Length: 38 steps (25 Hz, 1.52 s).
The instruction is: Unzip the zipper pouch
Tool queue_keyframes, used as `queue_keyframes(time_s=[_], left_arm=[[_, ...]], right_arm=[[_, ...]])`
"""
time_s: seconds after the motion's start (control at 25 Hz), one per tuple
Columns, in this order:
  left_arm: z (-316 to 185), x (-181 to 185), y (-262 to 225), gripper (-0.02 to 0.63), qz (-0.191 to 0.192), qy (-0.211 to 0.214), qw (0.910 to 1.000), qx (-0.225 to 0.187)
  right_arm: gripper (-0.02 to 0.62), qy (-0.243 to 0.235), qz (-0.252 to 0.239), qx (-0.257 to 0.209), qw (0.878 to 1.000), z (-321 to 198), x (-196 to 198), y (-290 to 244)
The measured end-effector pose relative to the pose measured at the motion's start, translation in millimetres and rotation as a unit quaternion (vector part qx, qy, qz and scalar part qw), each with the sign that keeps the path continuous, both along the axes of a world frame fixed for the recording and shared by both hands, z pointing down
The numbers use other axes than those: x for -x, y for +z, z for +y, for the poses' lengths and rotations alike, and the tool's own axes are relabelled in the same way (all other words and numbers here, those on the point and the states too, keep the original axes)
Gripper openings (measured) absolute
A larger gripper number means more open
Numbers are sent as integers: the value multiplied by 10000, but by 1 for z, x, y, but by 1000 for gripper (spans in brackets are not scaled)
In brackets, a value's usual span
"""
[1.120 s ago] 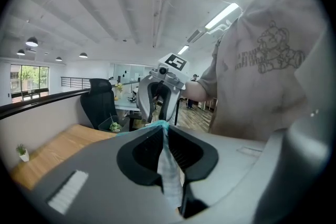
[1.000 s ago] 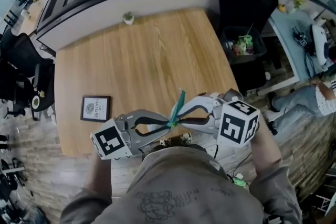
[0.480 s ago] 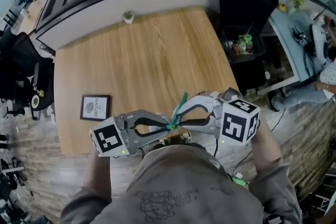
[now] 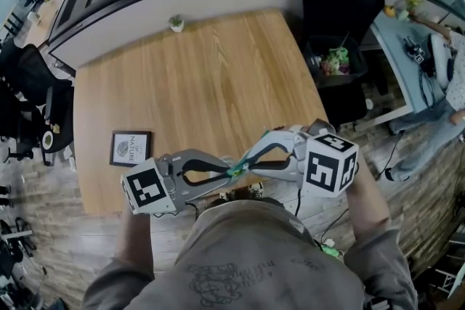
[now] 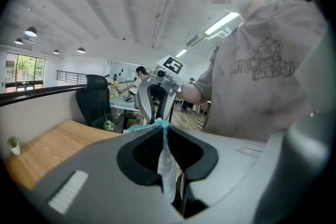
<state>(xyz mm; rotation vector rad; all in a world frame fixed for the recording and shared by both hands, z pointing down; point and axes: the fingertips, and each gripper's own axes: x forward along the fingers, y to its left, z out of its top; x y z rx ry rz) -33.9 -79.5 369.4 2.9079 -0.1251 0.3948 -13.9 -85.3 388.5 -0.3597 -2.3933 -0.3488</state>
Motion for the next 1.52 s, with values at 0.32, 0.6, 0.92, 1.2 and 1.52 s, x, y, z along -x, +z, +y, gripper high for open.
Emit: queue_keyframes(time_s=[0.32, 0.6, 0.92, 1.2, 1.52], left_arm=[[-5, 4, 11, 31, -234, -68, 9997, -85], [-14, 21, 9, 29, -274, -319, 9991, 78], [-25, 41, 12, 29, -416, -620, 9972, -94], [-45, 45, 6, 31, -251, -1126, 9926, -377], [-87, 67, -29, 32, 100, -2520, 9626, -991]], right_arm=[[49, 486, 104, -12, 9988, -18, -17, 13], [49, 1038, 282, -62, 9942, -47, -47, 26], [49, 1626, 139, 284, 9862, -72, -81, 36], [54, 2490, -333, 80, 9679, -96, -74, 20], [54, 3527, -1893, 708, 9136, -129, -61, -32]])
